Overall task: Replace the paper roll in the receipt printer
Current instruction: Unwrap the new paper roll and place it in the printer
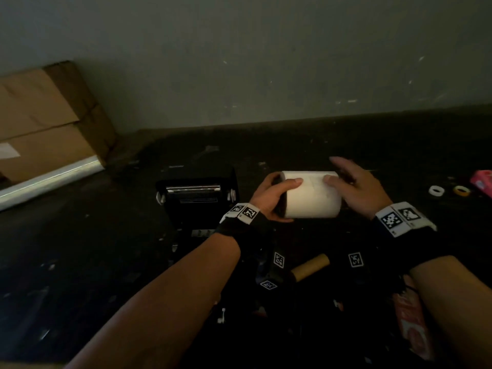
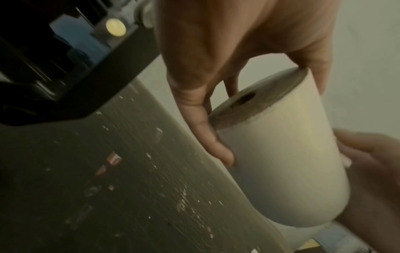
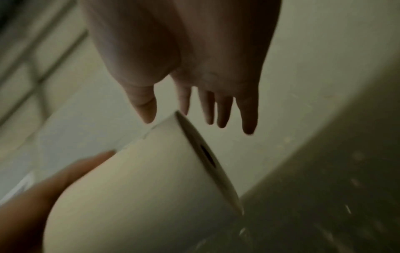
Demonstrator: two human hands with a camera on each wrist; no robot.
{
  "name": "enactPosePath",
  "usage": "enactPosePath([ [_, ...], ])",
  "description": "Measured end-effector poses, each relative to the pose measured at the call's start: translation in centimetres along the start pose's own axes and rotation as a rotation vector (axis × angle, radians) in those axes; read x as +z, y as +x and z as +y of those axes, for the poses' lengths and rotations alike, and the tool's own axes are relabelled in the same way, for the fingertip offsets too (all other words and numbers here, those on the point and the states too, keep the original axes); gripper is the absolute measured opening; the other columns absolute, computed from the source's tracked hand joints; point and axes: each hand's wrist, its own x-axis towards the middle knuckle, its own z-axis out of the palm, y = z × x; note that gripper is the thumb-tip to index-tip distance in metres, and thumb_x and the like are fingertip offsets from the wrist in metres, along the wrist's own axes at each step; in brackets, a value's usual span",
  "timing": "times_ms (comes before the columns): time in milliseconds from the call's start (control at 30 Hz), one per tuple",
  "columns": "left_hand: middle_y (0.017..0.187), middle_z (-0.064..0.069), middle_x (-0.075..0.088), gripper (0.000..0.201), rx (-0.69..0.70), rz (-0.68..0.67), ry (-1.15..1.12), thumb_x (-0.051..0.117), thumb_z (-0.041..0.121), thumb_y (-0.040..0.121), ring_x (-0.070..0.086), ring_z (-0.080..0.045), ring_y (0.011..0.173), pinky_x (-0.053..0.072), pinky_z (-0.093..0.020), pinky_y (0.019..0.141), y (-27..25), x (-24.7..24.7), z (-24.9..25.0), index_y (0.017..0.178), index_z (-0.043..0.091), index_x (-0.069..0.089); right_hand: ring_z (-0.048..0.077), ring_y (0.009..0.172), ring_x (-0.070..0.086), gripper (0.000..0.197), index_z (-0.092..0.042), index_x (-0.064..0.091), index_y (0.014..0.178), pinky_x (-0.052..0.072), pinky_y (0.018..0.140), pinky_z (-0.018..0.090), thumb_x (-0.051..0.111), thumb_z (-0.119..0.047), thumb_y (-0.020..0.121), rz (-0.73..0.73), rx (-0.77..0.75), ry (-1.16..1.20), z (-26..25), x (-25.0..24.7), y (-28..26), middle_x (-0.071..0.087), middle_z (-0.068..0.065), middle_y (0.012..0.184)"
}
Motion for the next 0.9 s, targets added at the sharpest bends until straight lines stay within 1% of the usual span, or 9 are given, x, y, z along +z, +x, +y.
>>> enactPosePath([
  [67,0.134,-0.007,0.045,0.059,0.007,0.009,0.001,0.071,0.036,0.076,0.048,-0.034,0.114,0.055,-0.046,0.066,-0.1,-0.2,0.0,0.129,0.034,0.045,0.022,0.135,0.034,0.044,-0.026,0.047,0.132,0.025,0.112,0.039,0.052,-0.034,0.089,-0.050,-0.143,-0.183,-0.4,0.6,-0.6,0.037,0.004,0.148],
  [133,0.133,-0.007,0.045,0.060,0.008,0.016,0.016,0.070,0.036,0.077,0.048,-0.033,0.113,0.054,-0.045,0.066,-0.3,-0.4,0.0,0.130,0.034,0.044,0.022,0.135,0.034,0.040,-0.024,0.051,0.129,0.023,0.114,0.040,0.053,-0.032,0.089,-0.048,-0.189,-0.254,-0.5,1.2,-0.9,0.038,0.005,0.147],
  [233,0.132,-0.006,0.044,0.060,-0.001,0.014,0.070,0.071,0.037,0.076,0.047,-0.034,0.115,0.055,-0.048,0.072,-0.3,-1.0,-0.1,0.129,0.036,0.043,0.020,0.134,0.036,0.035,-0.021,0.059,0.121,0.024,0.114,0.041,0.057,-0.029,0.087,-0.036,-0.210,-0.266,-0.5,1.3,-0.9,0.044,0.004,0.144],
  [400,0.132,-0.007,0.045,0.055,-0.018,0.008,0.122,0.071,0.037,0.076,0.047,-0.034,0.115,0.054,-0.051,0.077,0.1,-1.3,-0.5,0.123,0.037,0.044,0.013,0.112,0.051,0.017,-0.015,0.069,0.099,0.035,0.098,0.028,0.062,-0.019,0.084,0.005,-0.233,-0.125,0.0,1.8,-0.5,0.059,0.006,0.122],
  [567,0.130,-0.007,0.046,0.056,-0.065,0.021,0.062,0.071,0.036,0.075,0.048,-0.034,0.114,0.054,-0.050,0.071,0.9,-0.9,-1.1,0.124,0.036,0.045,0.013,0.110,0.050,0.016,-0.014,0.066,0.099,0.038,0.098,0.033,0.054,-0.020,0.089,-0.012,-0.133,0.096,0.8,1.7,-0.8,0.056,-0.001,0.120],
  [633,0.131,-0.007,0.045,0.060,-0.074,0.038,0.041,0.072,0.037,0.074,0.048,-0.035,0.114,0.054,-0.051,0.071,1.4,-0.8,-1.5,0.127,0.036,0.043,0.014,0.108,0.052,0.012,-0.021,0.065,0.094,0.041,0.099,0.037,0.053,-0.020,0.090,0.007,-0.057,0.244,1.4,1.6,-1.3,0.058,-0.005,0.111],
  [733,0.132,-0.007,0.044,0.067,-0.098,0.048,0.057,0.074,0.040,0.070,0.047,-0.036,0.115,0.055,-0.050,0.070,2.4,-0.8,-2.2,0.129,0.037,0.042,0.011,0.093,0.054,0.013,-0.027,0.062,0.089,0.044,0.087,0.032,0.050,-0.022,0.091,0.110,0.061,0.413,2.4,0.4,-1.9,0.059,-0.007,0.094],
  [800,0.132,-0.007,0.044,0.066,-0.119,0.058,0.078,0.074,0.041,0.070,0.047,-0.035,0.114,0.055,-0.049,0.068,2.9,-0.8,-2.9,0.128,0.037,0.043,0.010,0.088,0.054,0.010,-0.024,0.061,0.093,0.044,0.080,0.028,0.052,-0.021,0.090,0.146,0.098,0.448,3.7,-0.9,-2.3,0.059,-0.006,0.091],
  [900,0.134,-0.006,0.043,0.065,-0.141,0.081,0.092,0.074,0.040,0.070,0.047,-0.033,0.113,0.054,-0.046,0.063,3.6,-0.5,-4.3,0.128,0.036,0.044,0.014,0.092,0.057,0.019,-0.018,0.060,0.103,0.045,0.086,0.032,0.061,-0.016,0.085,0.092,0.170,0.327,7.3,-2.7,-2.4,0.062,0.000,0.098],
])
